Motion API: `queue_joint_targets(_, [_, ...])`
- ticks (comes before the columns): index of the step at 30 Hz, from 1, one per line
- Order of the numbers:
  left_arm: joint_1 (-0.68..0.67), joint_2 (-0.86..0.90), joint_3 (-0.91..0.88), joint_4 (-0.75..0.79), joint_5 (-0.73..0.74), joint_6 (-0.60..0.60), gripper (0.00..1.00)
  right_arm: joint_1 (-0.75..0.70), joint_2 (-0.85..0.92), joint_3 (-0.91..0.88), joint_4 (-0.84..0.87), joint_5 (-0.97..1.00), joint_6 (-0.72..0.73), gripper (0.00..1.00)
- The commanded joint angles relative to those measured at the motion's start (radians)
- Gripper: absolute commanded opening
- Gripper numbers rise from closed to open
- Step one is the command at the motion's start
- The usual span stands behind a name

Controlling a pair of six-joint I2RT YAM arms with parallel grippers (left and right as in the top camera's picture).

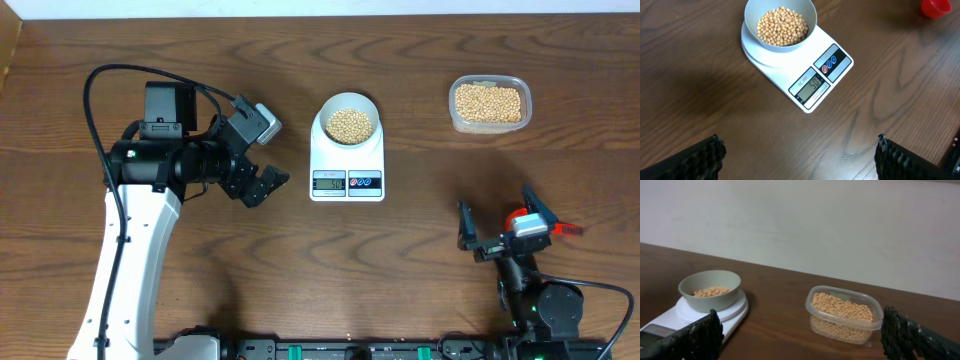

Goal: Scoop item into bowl and weigh 50g on scale

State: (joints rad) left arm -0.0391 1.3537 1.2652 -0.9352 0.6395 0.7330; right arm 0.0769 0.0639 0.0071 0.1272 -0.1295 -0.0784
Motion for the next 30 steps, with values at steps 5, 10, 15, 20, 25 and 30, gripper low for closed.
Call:
queue_joint_targets(5, [0.004, -0.009, 0.028, -0.002, -0.005, -0.002, 0.98, -0.044, -0.048, -0.002, -0.085, 0.011, -0.063, 0.99])
queue_joint_targets(10, [0.004, -0.009, 0.028, -0.002, -0.005, -0.002, 0.98, -0.062, -0.059, -0.002, -0.136, 0.012, -0.108, 0.99])
queue_joint_targets(15, [0.004, -0.009, 0.028, -0.002, -0.005, -0.002, 0.98, -0.063, -0.059, -0.002, -0.195, 0.030, -0.111, 0.99])
queue_joint_targets(20, [0.004, -0.009, 0.028, -0.002, -0.005, -0.002, 0.98, -0.063, -0.059, -0.002, -0.200, 0.061, -0.111, 0.99])
queue_joint_targets(25, [0.004, -0.009, 0.028, -0.002, -0.005, -0.002, 0.98, -0.063, -0.059, -0.002, -0.198, 0.056, -0.110, 0.99])
queue_joint_targets(30, [0.004, -0.009, 0.028, -0.002, -0.005, -0.002, 0.98, -0.062, -0.059, -0.002, -0.198, 0.056, -0.110, 0.99])
